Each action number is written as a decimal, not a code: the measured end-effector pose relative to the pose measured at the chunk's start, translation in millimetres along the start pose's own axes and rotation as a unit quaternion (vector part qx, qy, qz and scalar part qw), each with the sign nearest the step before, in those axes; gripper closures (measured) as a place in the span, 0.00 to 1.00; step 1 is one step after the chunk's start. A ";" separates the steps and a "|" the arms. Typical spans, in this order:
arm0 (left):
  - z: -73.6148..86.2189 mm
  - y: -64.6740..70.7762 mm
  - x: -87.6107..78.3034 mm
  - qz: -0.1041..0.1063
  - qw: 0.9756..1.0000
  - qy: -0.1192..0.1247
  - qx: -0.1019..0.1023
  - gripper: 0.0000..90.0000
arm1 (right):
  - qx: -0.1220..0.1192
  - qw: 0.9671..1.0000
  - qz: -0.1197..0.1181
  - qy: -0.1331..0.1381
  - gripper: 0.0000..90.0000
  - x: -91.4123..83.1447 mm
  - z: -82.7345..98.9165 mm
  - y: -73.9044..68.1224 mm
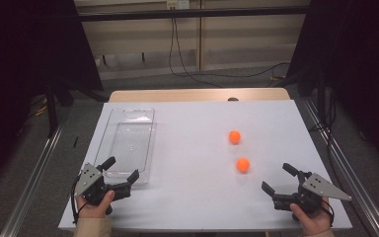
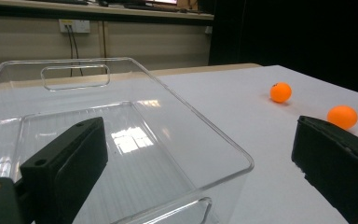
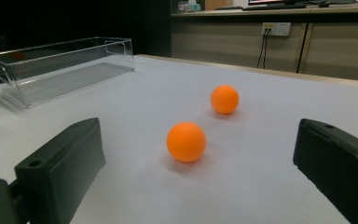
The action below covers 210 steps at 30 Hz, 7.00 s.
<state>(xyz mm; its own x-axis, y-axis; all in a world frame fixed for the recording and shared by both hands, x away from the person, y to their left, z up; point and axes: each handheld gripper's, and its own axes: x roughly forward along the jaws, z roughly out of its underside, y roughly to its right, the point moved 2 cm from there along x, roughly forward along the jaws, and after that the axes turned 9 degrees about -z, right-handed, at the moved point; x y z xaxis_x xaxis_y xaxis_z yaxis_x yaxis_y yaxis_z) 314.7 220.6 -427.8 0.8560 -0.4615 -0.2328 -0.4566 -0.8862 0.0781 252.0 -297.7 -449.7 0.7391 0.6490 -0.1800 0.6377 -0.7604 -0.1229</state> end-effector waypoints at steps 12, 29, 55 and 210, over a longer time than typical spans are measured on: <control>-1.1 2.9 1.6 0.005 1.000 -0.002 -0.001 0.04 | -0.006 1.000 -0.001 -0.003 0.02 0.0 -0.3 -0.4; -7.3 11.2 6.5 0.017 1.000 0.001 0.003 0.04 | -0.010 1.000 -0.002 -0.003 0.02 -0.2 -1.0 -0.8; -14.2 32.5 24.8 0.048 0.999 -0.005 0.004 0.04 | -0.012 1.000 0.000 -0.001 0.03 -0.4 -1.4 -0.9; -8.4 150.4 141.0 0.183 0.979 -0.084 0.033 0.03 | -0.008 1.000 -0.009 0.010 0.03 -0.9 -3.4 -0.6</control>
<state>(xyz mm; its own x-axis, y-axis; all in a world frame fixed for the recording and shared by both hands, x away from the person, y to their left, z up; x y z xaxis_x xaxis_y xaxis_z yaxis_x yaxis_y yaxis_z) 368.7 21.8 -440.7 0.5821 -0.7304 -0.3572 -0.7454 -0.6549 0.1244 251.7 -297.7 -446.1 0.7320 0.6626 -0.1589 0.6539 -0.7486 -0.1093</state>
